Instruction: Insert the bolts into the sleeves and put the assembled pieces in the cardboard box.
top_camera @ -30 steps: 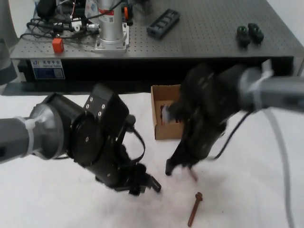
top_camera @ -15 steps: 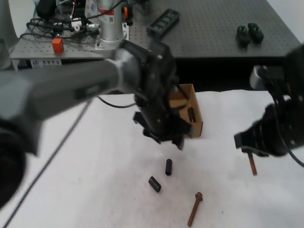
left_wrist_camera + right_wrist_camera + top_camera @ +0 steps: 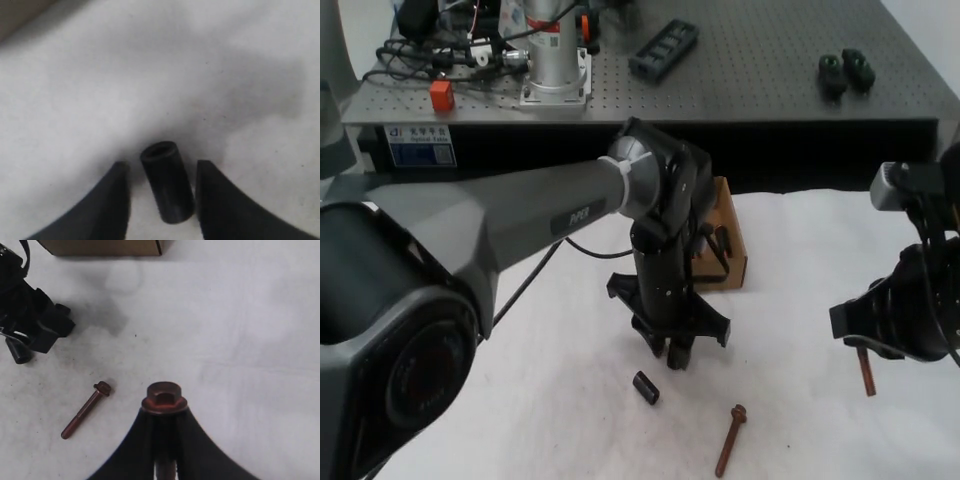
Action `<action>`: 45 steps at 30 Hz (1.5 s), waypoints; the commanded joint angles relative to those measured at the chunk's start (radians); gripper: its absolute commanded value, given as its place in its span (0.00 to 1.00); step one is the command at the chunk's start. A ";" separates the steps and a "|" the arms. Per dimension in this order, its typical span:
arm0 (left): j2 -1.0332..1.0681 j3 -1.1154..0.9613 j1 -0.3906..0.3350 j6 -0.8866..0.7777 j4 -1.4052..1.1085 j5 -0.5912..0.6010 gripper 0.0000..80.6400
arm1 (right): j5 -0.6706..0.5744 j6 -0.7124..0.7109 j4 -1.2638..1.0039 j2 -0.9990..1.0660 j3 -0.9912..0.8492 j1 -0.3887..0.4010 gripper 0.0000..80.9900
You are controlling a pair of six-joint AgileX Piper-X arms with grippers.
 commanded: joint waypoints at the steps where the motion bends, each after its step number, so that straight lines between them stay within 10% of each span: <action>1: 0.012 -0.007 -0.002 -0.005 0.019 0.011 0.14 | -0.001 0.005 -0.004 -0.011 -0.005 -0.004 0.02; 3: 0.012 -0.007 -0.002 -0.005 0.017 0.030 0.00 | -0.001 0.005 -0.004 -0.011 -0.005 -0.004 0.02; 13: -0.232 0.113 -0.015 0.059 -0.090 0.076 0.00 | -0.223 0.198 -0.340 -0.088 0.057 -0.004 0.02; 24: -0.848 0.961 -0.026 -0.012 -1.168 0.509 0.00 | -0.536 0.631 -1.092 -0.045 0.161 0.073 0.02; 45: -0.932 1.040 -0.017 -0.206 -1.332 0.520 0.00 | -0.600 0.512 -0.973 -0.039 0.161 0.126 0.02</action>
